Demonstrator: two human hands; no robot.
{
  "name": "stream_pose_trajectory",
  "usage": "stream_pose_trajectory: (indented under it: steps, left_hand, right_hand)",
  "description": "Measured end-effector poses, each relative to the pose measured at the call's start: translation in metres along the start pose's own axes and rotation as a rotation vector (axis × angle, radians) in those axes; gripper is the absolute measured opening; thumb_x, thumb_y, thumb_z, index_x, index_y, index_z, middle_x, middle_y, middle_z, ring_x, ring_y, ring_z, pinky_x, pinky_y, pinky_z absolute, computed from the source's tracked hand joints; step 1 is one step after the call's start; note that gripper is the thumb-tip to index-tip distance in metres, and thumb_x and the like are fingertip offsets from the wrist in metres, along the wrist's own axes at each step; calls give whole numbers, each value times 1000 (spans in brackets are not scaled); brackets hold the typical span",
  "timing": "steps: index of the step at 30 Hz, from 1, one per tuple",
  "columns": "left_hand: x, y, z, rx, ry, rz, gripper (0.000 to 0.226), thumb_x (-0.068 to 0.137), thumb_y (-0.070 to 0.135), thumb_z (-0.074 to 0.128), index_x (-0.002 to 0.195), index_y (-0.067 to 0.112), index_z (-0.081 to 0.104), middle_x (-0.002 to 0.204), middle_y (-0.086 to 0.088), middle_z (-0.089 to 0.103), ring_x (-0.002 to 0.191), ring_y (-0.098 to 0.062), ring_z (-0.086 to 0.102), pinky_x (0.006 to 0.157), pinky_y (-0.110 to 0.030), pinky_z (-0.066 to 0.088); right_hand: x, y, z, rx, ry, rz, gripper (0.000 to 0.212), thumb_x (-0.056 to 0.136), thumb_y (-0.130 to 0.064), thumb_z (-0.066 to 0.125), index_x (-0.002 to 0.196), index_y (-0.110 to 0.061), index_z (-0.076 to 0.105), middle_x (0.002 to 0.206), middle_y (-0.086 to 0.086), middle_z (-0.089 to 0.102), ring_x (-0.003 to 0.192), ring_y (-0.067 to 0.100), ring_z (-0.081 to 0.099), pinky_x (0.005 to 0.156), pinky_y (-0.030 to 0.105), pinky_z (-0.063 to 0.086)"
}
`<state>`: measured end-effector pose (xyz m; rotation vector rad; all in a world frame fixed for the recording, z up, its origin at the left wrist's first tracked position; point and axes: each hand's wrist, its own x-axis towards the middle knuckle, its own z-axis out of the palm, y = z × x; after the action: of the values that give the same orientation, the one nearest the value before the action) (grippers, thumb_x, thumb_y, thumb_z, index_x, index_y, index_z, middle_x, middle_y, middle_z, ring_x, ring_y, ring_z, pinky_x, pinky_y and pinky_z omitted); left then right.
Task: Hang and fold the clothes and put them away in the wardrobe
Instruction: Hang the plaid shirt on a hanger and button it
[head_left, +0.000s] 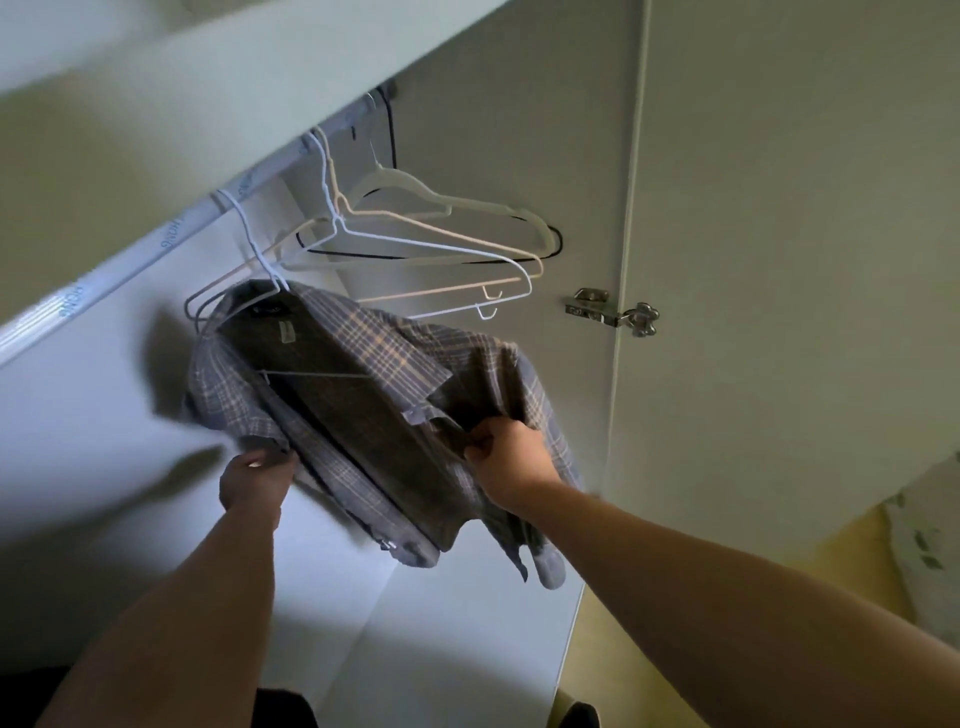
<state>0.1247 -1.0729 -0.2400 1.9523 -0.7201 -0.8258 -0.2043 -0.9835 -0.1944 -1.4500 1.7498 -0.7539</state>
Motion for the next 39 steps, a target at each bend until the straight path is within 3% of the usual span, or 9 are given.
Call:
stream_pose_trajectory:
  steps: [6, 10, 13, 16, 23, 27, 29, 36, 39]
  left_hand:
    - [-2, 11, 0, 234, 3, 134, 34, 86, 36, 78, 72, 9, 63, 77, -21, 68, 73, -37, 66, 82, -51, 57]
    - [5, 11, 4, -22, 5, -9, 16, 97, 19, 62, 88, 6, 60, 87, -15, 68, 63, -23, 71, 64, -29, 60]
    - [-6, 7, 9, 182, 51, 43, 28, 95, 18, 63, 103, -9, 64, 106, -29, 69, 98, -42, 70, 91, -49, 58]
    - [-54, 6, 9, 358, 124, 226, 29, 89, 16, 68, 109, -4, 67, 110, -28, 69, 109, -45, 63, 99, -45, 50]
    - [-147, -14, 15, 308, 213, 439, 25, 89, 14, 73, 93, 0, 53, 91, -28, 66, 83, -42, 62, 69, -39, 42]
    - [-187, -14, 12, 231, 201, 531, 32, 91, 4, 68, 76, 15, 42, 66, 0, 52, 59, -15, 45, 55, -27, 31]
    - [-198, -16, 9, 262, 184, 557, 32, 93, 3, 63, 74, 16, 41, 64, 0, 48, 59, -18, 44, 53, -24, 31]
    - [-221, -9, 3, 204, -48, 376, 21, 94, 12, 66, 74, 13, 59, 70, 1, 62, 72, -17, 60, 68, -31, 45]
    - [-231, -3, -5, 38, -195, 348, 13, 92, 16, 72, 103, 19, 77, 96, 8, 76, 94, -7, 70, 86, -27, 53]
  right_hand:
    - [-5, -1, 2, 18, 0, -1, 20, 93, -23, 63, 111, -21, 72, 107, 8, 73, 100, 29, 65, 77, 24, 41]
    - [-6, 0, 3, 16, -12, -5, 19, 92, -23, 63, 110, -21, 71, 105, 7, 73, 98, 29, 65, 77, 24, 40]
    - [-6, -1, 2, 15, -10, -6, 20, 93, -24, 64, 112, -21, 70, 106, 7, 72, 97, 29, 65, 78, 26, 42]
    - [-7, -2, 1, 19, -23, -13, 21, 93, -24, 65, 113, -22, 69, 105, 5, 72, 97, 27, 64, 81, 28, 47]
    - [-20, -7, 7, 145, -23, 60, 19, 89, -24, 70, 108, -22, 70, 98, -4, 69, 99, 21, 64, 81, 23, 43]
    - [-30, -13, 13, 154, -96, 19, 25, 92, -23, 69, 115, -14, 69, 109, 3, 72, 106, 24, 65, 87, 25, 45]
    - [-37, -16, 16, 128, -141, -45, 26, 96, -22, 65, 118, -10, 66, 113, 10, 71, 108, 28, 64, 90, 29, 47]
    - [-53, -22, 20, 61, -245, -236, 23, 102, -25, 55, 120, -11, 58, 107, 8, 66, 98, 27, 62, 75, 25, 39]
    - [-54, -21, 14, 67, -240, -294, 22, 101, -24, 58, 118, -11, 61, 96, -4, 59, 86, 17, 57, 72, 19, 36]
